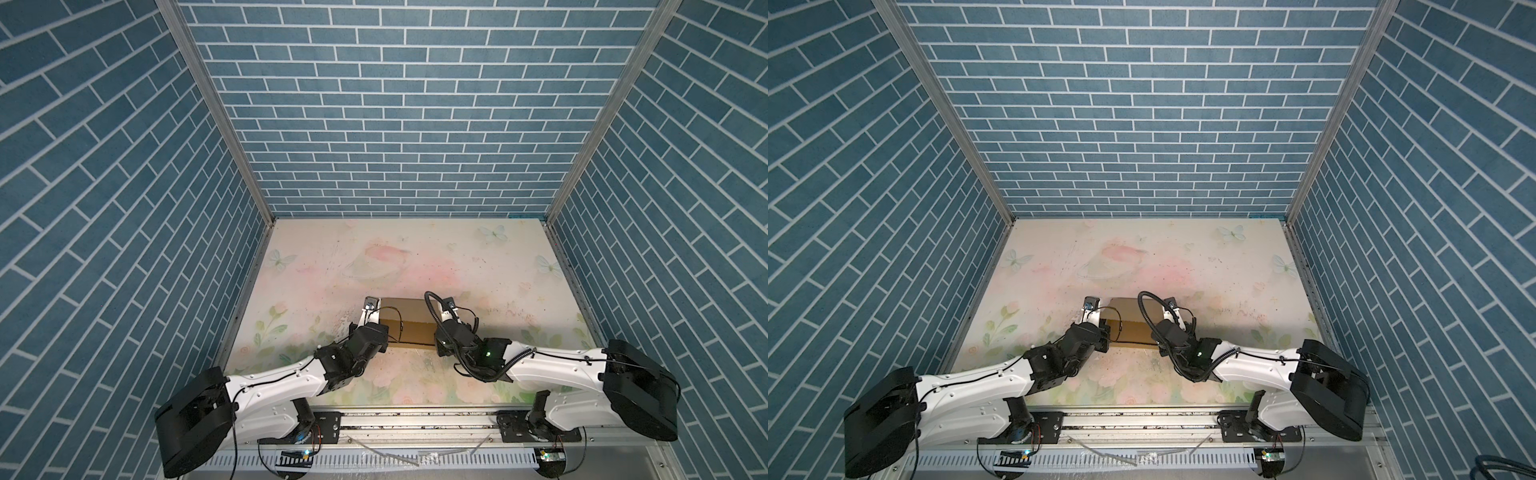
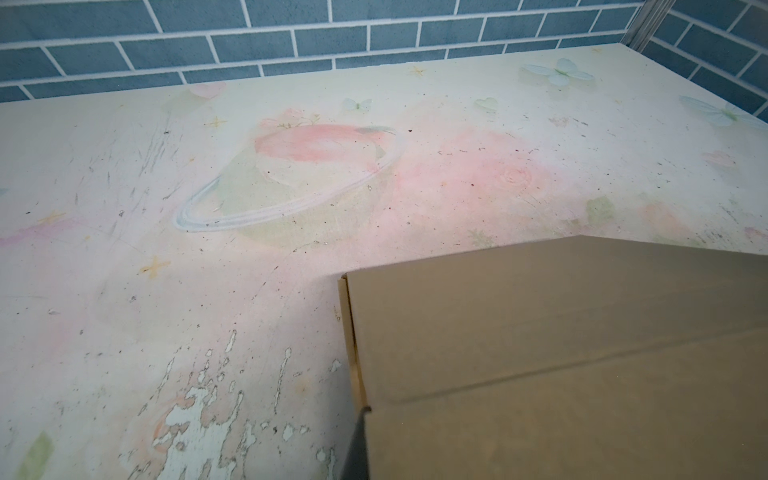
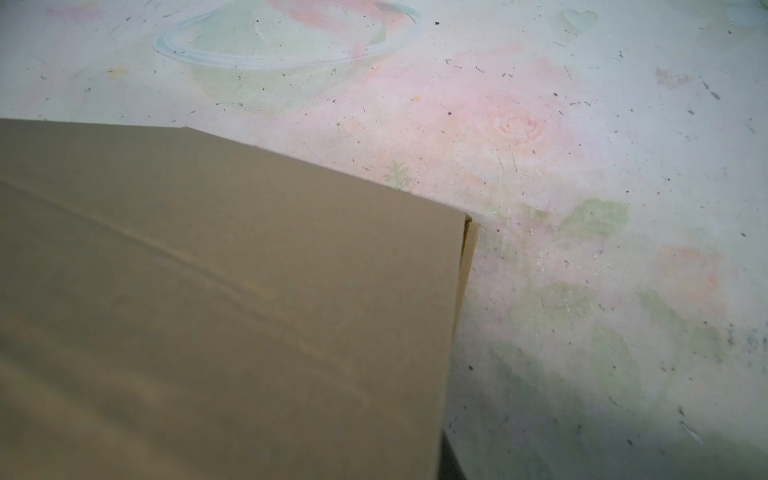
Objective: Fold the paper box
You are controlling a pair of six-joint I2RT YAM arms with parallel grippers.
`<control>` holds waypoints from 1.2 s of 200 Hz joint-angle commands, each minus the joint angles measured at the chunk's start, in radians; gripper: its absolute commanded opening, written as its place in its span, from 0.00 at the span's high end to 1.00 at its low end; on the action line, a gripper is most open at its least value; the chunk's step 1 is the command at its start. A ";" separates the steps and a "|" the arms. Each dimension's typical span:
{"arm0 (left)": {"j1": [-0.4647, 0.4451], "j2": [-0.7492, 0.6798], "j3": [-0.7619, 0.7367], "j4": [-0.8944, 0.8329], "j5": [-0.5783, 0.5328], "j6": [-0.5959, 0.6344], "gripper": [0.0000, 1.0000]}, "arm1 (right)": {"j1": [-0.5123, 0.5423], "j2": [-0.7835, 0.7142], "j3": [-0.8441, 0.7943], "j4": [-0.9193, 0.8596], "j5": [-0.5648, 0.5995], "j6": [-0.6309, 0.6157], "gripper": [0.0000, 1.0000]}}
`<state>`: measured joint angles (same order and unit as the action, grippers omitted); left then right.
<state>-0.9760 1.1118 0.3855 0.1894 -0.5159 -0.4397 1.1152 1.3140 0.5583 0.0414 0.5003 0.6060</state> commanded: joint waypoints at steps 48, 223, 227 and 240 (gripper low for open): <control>-0.015 0.018 -0.038 -0.053 0.005 -0.021 0.98 | 0.033 -0.104 -0.055 -0.055 -0.010 0.048 0.72; -0.016 0.088 -0.092 0.030 0.020 -0.034 0.98 | 0.212 -0.513 0.007 -0.367 0.044 -0.012 0.69; -0.015 0.090 -0.092 0.031 0.020 -0.035 0.98 | 0.212 -0.512 0.015 -0.368 0.048 -0.022 0.70; -0.016 0.098 -0.096 0.041 0.025 -0.039 0.98 | 0.212 -0.506 0.047 -0.362 0.067 -0.057 0.70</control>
<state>-0.9871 1.1828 0.3168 0.2687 -0.5262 -0.4625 1.3212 0.8116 0.5125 -0.3004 0.5091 0.6117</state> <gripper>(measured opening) 0.048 0.302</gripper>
